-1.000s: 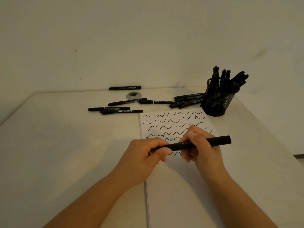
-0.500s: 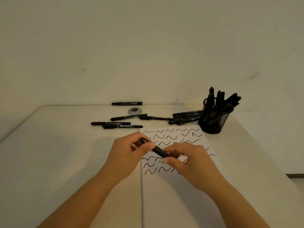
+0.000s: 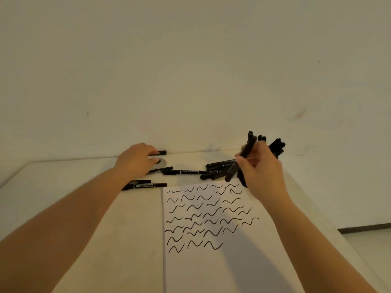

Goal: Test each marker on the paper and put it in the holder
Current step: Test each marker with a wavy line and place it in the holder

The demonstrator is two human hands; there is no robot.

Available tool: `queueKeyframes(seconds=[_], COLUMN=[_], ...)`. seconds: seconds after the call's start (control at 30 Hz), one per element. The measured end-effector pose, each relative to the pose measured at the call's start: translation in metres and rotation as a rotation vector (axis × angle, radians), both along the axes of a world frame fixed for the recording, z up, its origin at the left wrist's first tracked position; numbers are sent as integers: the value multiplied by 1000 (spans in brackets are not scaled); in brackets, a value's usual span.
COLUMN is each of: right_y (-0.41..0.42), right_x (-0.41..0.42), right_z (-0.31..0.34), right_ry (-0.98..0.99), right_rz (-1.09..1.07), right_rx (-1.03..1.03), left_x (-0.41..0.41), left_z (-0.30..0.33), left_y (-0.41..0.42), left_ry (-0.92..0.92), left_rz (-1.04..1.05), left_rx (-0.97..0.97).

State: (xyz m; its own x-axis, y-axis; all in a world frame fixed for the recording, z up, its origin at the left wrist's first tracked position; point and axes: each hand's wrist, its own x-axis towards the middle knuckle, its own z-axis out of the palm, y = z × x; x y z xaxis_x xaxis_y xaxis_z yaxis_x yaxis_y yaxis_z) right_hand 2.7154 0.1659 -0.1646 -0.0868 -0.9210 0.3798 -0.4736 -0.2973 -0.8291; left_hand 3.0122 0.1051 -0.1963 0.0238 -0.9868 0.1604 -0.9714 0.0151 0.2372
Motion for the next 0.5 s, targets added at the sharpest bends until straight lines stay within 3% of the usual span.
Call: queueKeyframes(seconds=[0.2,0.5], right_y=[-17,-29], right_x=[-27,-34], right_z=[13,3], right_ry=[-203,-158], right_rz=[-193,-243], right_rx=[-126,-222], left_x=[23,18], left_z=[-22,-38], left_y=[-42,-62], left_ry=[-64,-303], left_rz=[87,114], left_rx=[39,73])
